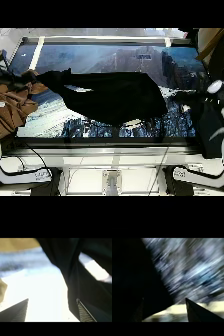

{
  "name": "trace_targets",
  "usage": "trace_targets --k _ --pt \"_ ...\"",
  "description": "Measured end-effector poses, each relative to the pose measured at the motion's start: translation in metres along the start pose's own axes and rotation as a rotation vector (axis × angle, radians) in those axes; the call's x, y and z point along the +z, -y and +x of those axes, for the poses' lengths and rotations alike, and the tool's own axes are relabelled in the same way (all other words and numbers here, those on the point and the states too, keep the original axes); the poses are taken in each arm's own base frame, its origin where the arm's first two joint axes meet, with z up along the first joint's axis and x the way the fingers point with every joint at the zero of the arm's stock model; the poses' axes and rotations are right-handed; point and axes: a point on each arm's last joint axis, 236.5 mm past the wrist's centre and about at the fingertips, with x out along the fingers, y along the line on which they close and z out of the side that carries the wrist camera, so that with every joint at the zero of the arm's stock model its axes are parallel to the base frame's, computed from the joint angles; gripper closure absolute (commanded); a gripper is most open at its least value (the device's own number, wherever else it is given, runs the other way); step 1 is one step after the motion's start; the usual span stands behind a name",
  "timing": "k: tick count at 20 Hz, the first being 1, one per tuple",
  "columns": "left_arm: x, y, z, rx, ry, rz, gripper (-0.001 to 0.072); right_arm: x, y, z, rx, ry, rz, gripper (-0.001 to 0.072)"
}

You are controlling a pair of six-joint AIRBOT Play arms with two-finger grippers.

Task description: Fold the clothes and pants, and hang the long-sleeved shirts on hangers.

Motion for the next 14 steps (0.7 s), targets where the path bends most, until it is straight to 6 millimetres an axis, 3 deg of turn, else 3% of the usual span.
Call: trace_targets --k 2,5,14 --pt "-0.014 0.006 0.008 -0.022 -0.016 -0.009 0.001 -0.03 -0.005 0.017 0.104 0.015 0.115 0.0146" --pt "-0.022 0.016 0.021 -0.051 -0.021 -0.013 0.001 -0.051 -0.008 0.031 0.19 0.031 0.232 0.0146" --pt "-0.033 0.042 0.043 -0.109 -0.048 -0.014 0.001 -0.053 -0.005 0.054 0.261 0.07 0.359 0.0179"
